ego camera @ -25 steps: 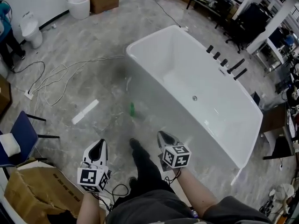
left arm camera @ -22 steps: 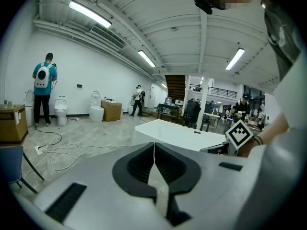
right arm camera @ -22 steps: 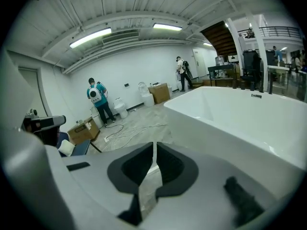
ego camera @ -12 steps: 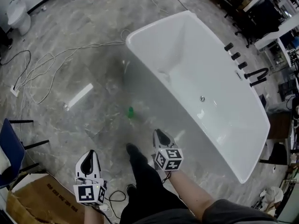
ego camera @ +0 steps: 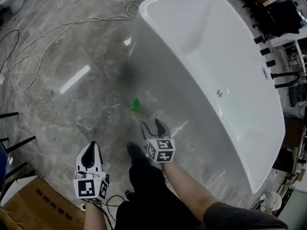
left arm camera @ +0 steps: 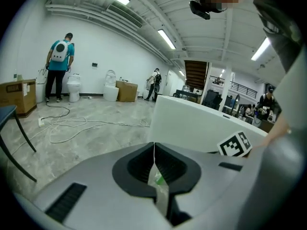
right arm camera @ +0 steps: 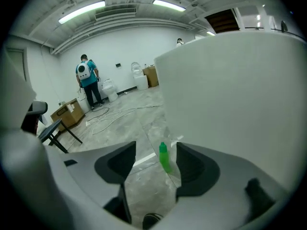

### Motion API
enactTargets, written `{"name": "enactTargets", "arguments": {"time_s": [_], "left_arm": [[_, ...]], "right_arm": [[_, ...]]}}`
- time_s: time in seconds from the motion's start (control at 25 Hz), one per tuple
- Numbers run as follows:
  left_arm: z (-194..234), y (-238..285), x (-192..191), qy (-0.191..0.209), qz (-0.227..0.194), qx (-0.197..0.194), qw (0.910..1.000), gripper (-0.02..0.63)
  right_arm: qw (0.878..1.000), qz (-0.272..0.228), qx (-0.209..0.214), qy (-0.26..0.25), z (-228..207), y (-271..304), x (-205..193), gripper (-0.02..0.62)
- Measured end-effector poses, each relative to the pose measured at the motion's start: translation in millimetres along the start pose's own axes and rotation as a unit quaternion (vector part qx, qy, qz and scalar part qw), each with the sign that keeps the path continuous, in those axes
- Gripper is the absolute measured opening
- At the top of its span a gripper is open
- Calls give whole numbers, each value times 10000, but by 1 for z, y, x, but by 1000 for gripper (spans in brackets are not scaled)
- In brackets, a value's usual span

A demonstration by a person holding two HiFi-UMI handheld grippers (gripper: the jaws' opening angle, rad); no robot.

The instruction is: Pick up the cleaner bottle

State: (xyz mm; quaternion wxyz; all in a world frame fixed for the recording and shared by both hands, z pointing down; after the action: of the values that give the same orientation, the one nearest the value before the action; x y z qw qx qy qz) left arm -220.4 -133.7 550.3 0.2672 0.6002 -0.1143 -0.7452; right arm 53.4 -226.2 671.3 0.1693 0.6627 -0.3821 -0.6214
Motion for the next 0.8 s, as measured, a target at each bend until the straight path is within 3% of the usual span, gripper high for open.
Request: {"name": "enactTargets", "arguments": {"time_s": [0.12,0.48,0.8], "left_arm": [[13,34,-40,-58,-18,-3,10000,15],[58,118,-129,-10,-211,6,9998,15],[98,179,-164,153,-419,125,9989,15]], "right_arm": [[9997,-235,-8,72,-8,40,-29,283],[9979,-81,504,-397,-28,151,-109,285],[9954,-435,147,-835,-28,232,-143,285]]}}
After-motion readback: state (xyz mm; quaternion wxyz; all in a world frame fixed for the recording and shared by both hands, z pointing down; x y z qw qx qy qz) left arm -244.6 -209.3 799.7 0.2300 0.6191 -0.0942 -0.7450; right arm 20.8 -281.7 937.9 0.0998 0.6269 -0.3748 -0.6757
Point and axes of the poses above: the fingertips, and each gripper's own axes: y forward along the fingers, z to its left, x out of its top, the point moved 10 cm from there along -y, backward along the fingers, and after that the axes turned 3 degrees about -x, right-handed, at the moved point
